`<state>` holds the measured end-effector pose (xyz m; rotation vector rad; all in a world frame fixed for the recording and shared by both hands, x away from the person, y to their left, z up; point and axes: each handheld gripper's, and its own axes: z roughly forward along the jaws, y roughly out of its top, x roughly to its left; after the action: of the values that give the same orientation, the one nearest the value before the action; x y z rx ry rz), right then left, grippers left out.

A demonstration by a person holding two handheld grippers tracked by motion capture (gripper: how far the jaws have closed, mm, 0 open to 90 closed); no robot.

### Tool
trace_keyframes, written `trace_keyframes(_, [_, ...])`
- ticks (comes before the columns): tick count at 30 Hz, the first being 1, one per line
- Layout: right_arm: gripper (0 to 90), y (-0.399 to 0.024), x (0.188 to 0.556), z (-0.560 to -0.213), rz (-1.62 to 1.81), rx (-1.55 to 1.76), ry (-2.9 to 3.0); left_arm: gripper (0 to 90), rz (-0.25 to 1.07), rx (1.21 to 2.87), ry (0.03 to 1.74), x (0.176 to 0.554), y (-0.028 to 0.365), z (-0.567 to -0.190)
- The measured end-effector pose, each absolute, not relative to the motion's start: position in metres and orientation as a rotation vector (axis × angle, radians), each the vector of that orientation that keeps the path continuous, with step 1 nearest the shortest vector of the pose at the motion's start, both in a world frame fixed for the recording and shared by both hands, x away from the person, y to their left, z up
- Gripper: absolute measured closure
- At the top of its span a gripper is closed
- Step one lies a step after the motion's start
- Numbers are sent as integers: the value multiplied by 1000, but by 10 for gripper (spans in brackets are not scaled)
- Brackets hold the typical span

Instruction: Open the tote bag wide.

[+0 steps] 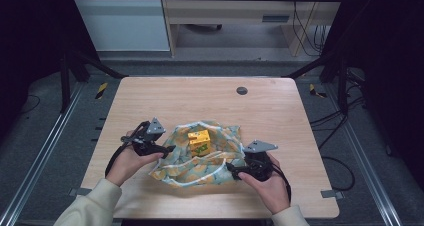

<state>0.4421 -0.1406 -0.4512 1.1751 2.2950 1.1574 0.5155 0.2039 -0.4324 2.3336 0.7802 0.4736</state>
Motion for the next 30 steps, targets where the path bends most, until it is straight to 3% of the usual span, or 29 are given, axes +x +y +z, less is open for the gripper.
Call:
trace_keyframes(9, [275,-128,434,-461,1025,1097,2371,346,470,2348,790,526,194,-440])
trace_keyframes(13, [276,-126,427,-464,986,1122,2381,436,473,2386,802,531,190,-448])
trace_keyframes(16, [438,-127,424,-469,952,1115,2413,614,509,2391,806,533,190,-452])
trace_keyframes(19, [674,-129,424,-471,952,1084,2437,764,500,2371,842,536,192,-456])
trace_keyframes(20, [802,-131,425,-471,957,1079,2450,838,495,2362,852,538,192,-456])
trace_keyframes(24, [888,-132,427,-471,967,1069,2463,882,529,2309,852,539,193,-448])
trace_keyframes(30, [900,-144,434,-463,950,1040,2418,889,597,2221,884,543,204,-431])
